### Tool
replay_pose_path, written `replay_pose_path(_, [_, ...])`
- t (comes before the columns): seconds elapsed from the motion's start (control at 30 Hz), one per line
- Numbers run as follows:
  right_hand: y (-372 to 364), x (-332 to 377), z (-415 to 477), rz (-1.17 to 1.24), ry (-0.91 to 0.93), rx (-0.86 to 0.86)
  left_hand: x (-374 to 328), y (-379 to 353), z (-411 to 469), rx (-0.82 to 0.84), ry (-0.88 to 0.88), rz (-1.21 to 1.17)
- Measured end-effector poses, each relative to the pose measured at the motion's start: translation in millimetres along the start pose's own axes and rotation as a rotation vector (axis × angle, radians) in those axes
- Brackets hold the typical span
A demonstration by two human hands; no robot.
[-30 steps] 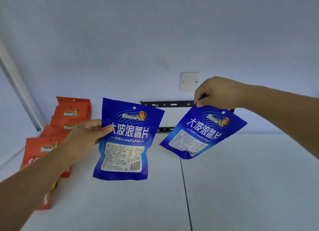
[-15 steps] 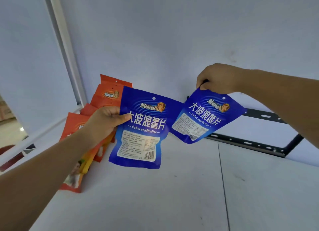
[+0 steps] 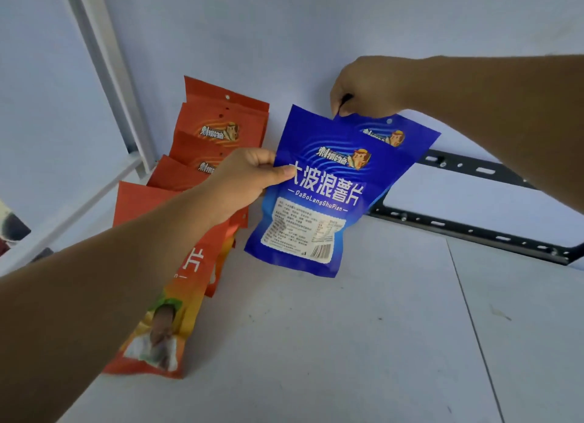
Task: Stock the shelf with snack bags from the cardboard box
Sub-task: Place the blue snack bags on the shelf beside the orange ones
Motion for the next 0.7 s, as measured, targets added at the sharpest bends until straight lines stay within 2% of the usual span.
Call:
replay_pose_path(0.4, [8.3, 32.5, 54.7, -0.015, 0.051, -0.061, 5.7, -4.9, 28.6, 0.055, -0.005, 0.002])
replay_pose_path(0.57, [9.4, 31.4, 55.8, 0.008, 0.034, -0.124, 2.8, 0.4, 42.4, -0.010, -0.006, -0.035])
replay_pose_path(0.7, [20.5, 15.4, 38.1, 0.101, -0.029, -0.239, 4.4, -0.2, 53.5, -0.046, 0.001, -0.005])
Point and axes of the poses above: each hand's wrist, its own z-axis towards the middle knuckle, its own y-axis out of the back of the hand, x = y × z, the point moved 9 cm from there along z, towards the middle knuckle, and after that the axes turned 9 degrees about -z, right-handed, at the moved point
